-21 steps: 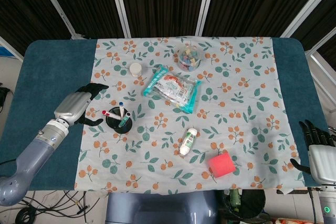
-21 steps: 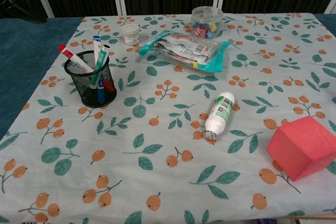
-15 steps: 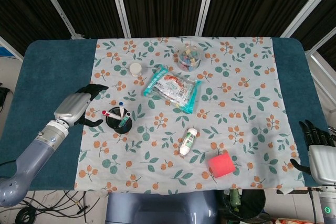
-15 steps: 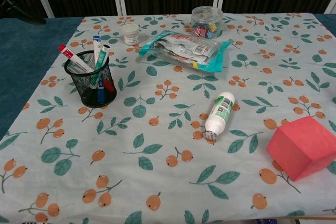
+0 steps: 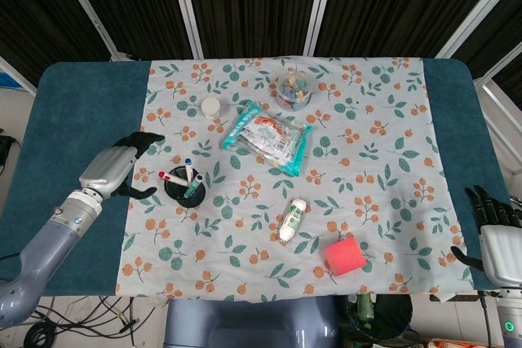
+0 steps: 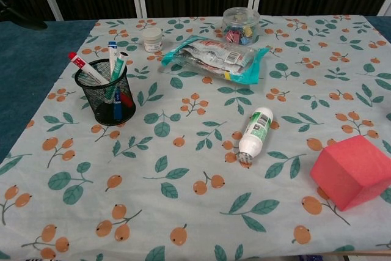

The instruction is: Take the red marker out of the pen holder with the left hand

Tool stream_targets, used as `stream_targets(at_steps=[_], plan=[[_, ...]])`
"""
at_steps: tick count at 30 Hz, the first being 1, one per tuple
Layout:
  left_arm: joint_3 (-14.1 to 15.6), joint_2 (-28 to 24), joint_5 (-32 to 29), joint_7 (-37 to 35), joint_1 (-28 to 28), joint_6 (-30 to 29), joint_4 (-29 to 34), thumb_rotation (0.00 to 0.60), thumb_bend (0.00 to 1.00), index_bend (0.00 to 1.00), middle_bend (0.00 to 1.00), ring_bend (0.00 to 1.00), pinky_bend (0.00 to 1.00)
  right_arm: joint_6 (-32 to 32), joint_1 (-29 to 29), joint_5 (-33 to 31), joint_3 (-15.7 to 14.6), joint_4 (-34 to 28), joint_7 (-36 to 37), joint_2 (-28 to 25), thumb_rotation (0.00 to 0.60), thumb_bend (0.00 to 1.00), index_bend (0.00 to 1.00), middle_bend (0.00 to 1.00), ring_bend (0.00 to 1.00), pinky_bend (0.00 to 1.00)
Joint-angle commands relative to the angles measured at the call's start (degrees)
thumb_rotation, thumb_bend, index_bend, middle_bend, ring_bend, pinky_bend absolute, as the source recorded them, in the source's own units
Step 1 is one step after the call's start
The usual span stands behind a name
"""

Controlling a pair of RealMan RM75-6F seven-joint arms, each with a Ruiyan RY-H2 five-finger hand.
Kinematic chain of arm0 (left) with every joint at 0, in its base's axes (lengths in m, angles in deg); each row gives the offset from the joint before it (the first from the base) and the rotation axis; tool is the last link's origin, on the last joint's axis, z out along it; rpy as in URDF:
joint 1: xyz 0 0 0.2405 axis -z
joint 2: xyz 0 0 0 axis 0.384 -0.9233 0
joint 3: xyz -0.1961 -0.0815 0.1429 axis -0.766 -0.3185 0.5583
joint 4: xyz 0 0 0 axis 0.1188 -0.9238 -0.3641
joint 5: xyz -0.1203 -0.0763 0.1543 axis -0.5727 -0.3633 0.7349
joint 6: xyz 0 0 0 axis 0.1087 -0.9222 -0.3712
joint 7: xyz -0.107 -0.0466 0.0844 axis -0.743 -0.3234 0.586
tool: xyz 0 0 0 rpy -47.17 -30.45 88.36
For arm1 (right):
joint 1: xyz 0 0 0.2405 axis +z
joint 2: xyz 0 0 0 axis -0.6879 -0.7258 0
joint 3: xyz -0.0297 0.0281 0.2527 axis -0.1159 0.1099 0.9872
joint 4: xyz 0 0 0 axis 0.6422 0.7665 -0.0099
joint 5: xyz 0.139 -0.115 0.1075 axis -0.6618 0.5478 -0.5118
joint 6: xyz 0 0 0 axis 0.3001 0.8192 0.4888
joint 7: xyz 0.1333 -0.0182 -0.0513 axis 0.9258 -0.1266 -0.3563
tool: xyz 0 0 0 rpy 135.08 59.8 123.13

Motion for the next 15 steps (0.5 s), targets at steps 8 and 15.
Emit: stream_targets(at_steps=[8,15], plan=[[1.2,0.7,-0.8,-0.1,0.0,-0.1,-0.5,0.6,0.22,0.12,0.11,0.02,0.11,0.1,-0.1,-0.1,0.1,0.1,0.3,-0.1,0.6,0.01,0.07,0.09,0.16,0.17],[2.9,3.1,-0.5,0.3,-0.6,-0.8,-3.2,0.6,0.22,0.14,0.15,0.02,0.13,0.0,-0.1,-0.3,0.1,0.4,0.8,-0.1,0.6,0.01,0.07,0.09,0.16,0.17]])
